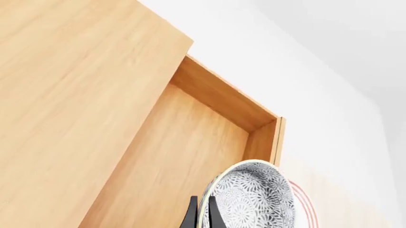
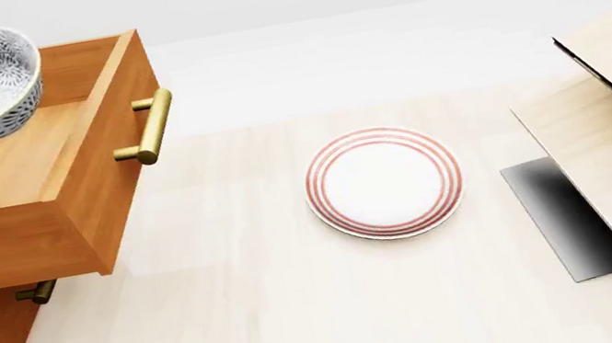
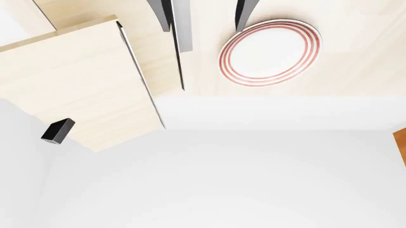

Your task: Open the top drawer of the cabinet and put the bowl in it.

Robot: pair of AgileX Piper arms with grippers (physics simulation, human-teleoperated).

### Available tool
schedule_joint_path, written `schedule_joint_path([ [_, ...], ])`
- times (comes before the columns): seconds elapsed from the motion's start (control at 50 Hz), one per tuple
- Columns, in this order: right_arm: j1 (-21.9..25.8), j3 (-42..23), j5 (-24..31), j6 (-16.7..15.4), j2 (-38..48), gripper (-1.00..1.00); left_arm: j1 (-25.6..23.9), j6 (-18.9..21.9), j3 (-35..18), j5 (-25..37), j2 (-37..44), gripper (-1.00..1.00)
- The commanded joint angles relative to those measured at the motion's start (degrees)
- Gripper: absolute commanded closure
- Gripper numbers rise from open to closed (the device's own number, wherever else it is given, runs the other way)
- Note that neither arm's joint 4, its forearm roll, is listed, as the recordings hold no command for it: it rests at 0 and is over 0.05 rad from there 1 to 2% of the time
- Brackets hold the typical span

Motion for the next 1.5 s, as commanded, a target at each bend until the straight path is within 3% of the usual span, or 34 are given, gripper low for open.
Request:
schedule_joint_path([
  [0.02,0.0,0.04,0.17,0.01,-0.24,-1.0,0.04,-0.39,-0.57,-1.94,1.9,1.0],
  [0.6,-0.01,0.04,0.17,0.01,-0.22,-1.0,1.02,-4.44,2.77,-7.85,5.64,1.0],
  [1.5,-0.01,0.04,0.17,0.0,-0.24,-1.0,2.8,-5.49,2.51,-11.89,11.63,1.0],
])
